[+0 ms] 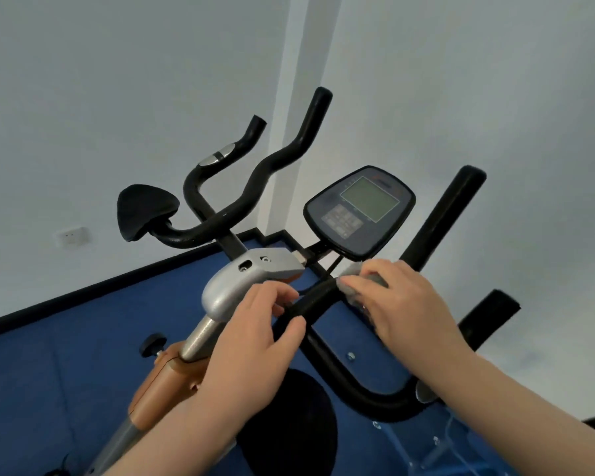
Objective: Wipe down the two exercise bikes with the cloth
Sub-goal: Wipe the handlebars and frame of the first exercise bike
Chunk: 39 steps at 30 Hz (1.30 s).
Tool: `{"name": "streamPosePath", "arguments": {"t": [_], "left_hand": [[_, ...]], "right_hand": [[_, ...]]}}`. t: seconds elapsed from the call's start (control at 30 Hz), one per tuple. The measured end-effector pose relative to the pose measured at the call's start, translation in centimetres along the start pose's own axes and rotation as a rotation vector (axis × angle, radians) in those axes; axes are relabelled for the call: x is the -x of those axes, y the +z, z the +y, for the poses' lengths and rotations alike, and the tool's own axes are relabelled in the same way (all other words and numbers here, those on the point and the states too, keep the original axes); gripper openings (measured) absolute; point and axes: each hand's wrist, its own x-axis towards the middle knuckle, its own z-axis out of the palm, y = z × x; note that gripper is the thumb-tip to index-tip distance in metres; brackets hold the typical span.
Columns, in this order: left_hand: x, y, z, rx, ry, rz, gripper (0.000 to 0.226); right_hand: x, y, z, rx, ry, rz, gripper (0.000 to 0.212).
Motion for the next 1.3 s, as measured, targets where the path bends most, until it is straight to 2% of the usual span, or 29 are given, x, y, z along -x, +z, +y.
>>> {"name": "streamPosePath", "arguments": {"t": [0.13,0.23,0.3,0.43,0.57,0.67,0.83,1.03,1.07,1.13,1.17,1.2,1.27,1.3], "left_hand": [[-1.8,0.7,1.0,0.031,0.027,-0.041,0.019],[-2.4,1.1,1.3,-0.021,0.056,-0.047,0.014],[-2.5,1.1,1.1,-0.032,0.079,-0.097,0.017],[-3.4,1.1,0.7,-0.026,0.106,-0.147,0.019],[-5.5,2.5,1.5,-0.020,0.126,-0.142,0.013],[-6.7,3.6,1.7,-0.022,0.131,-0.133,0.005],[-8.5,5.2,2.3,-0.072,0.257,-0.180,0.010],[-9.5,6.5,2.8,-0.106,0.271,-0.233,0.013],[-9.4,6.5,2.5,-0.112,0.278,-0.229,0.014],[-9.2,6.5,2.2,-0.132,0.306,-0.207,0.017],[-9.1,6.6,2.2,-0.150,0.319,-0.195,0.018],[-9.0,6.6,2.2,-0.172,0.330,-0.183,0.019],[-8.8,6.7,2.2,-0.209,0.339,-0.173,0.022],[-8.8,6.8,2.1,-0.219,0.336,-0.172,0.022]], "right_hand": [[-1.7,0.4,-1.7,-0.060,0.145,0.103,0.014],[-0.8,1.8,-3.5,-0.081,0.080,-0.009,0.025],[0.0,1.4,-2.1,-0.042,0.091,-0.029,0.032],[0.2,-0.8,1.3,0.021,0.240,0.059,0.021],[-1.6,-0.3,-0.7,-0.017,0.322,0.093,0.015],[-1.0,0.8,-1.7,0.013,0.251,-0.034,0.032],[0.1,-1.8,2.7,0.237,0.273,-0.053,0.046],[-3.4,-5.1,5.7,0.412,0.177,-0.078,0.040],[-3.5,-5.2,5.8,0.413,0.203,-0.055,0.047],[-3.5,-4.7,6.1,0.413,0.276,0.032,0.075],[-3.4,-4.3,6.1,0.381,0.321,0.077,0.078],[-3.3,-3.7,6.2,0.291,0.377,0.102,0.070],[-2.9,-2.3,5.6,0.058,0.519,0.138,0.028],[-2.5,-1.6,5.0,-0.037,0.584,0.156,0.017]]}}
